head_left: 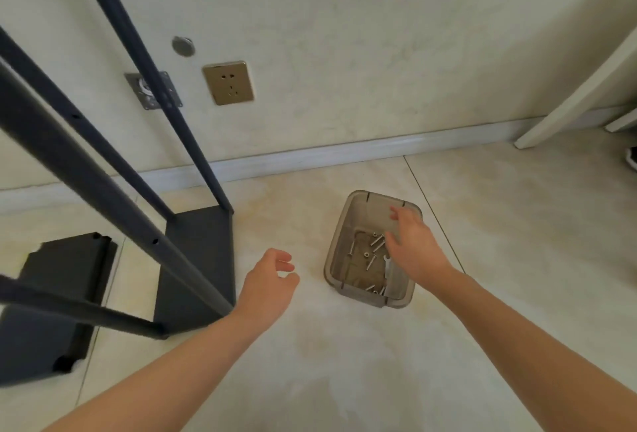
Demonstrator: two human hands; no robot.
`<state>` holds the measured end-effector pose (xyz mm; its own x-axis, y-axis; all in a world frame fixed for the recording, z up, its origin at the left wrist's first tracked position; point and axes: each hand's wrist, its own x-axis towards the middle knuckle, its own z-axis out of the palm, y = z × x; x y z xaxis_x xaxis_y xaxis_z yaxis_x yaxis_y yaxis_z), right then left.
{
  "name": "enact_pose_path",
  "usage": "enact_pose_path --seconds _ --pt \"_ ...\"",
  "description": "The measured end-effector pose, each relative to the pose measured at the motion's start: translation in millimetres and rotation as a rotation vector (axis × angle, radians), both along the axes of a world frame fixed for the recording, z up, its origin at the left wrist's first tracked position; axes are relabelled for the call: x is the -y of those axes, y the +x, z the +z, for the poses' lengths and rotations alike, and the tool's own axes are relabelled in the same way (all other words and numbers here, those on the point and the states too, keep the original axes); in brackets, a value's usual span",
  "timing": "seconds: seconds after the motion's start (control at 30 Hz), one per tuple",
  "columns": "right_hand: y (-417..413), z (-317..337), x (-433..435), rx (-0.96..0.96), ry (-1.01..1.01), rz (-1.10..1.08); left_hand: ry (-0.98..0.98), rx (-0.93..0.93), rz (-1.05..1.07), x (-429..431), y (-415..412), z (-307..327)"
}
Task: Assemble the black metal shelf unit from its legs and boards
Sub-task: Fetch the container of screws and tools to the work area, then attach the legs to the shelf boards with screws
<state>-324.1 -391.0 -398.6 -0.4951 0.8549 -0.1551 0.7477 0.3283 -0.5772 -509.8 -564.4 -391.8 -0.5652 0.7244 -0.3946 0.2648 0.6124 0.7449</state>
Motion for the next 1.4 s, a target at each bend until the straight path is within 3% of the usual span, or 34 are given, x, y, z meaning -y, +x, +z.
enact_pose_path --seconds 0.27,0.43,0.6,0.77,1.03,1.4 --pt "-47 80 54 0.046 0.081 0.485 -0.034 -0.155 0.082 97 -33 53" --pt "-81 122 102 -0.025 0.066 0.624 -0.110 -0.277 0.151 160 -60 86" --pt "-120 148 142 -0.115 0.005 0.641 -0.136 -0.343 0.335 201 -99 119" --pt "-153 160 157 -0.163 -0.038 0.585 0.072 -0.300 0.513 206 -135 145" --pt "-183 166 154 -0.233 -0.099 0.500 0.161 -0.298 0.393 182 -148 160" --pt "-188 163 162 -0.250 0.005 0.355 0.171 -0.364 0.335 176 -141 164"
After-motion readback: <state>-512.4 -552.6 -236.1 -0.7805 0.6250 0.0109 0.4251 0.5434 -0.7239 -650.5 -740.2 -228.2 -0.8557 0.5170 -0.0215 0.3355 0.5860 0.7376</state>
